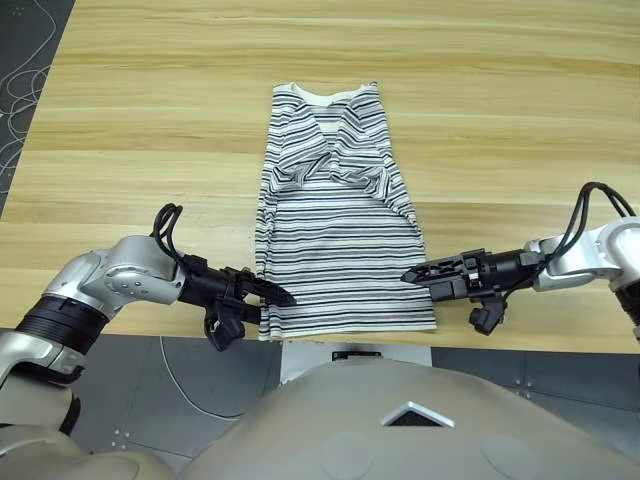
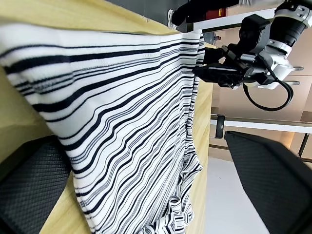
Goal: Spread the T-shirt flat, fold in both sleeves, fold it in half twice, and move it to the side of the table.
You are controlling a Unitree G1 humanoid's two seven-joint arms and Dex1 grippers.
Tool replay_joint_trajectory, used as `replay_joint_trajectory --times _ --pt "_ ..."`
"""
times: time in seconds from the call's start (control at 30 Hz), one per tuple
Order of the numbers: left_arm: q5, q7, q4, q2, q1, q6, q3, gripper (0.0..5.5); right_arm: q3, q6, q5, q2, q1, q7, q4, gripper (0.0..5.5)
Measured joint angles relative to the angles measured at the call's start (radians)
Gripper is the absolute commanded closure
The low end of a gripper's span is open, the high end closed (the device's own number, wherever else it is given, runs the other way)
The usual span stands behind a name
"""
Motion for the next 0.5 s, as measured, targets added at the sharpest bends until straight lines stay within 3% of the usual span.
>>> replay_joint_trajectory --times 0.13,0.5 --pt "-0.045 -0.096 -0.111 0.003 -0.039 0.147 -0.041 2.66 0.012 0.000 0.029 0.000 0.022 0.015 -0.022 0.03" --pt "-0.025 -0.068 -0.062 -0.005 -0.019 0.123 -0.032 4.32 0.043 0.001 0.033 0.000 0.026 0.050 0.002 2.28"
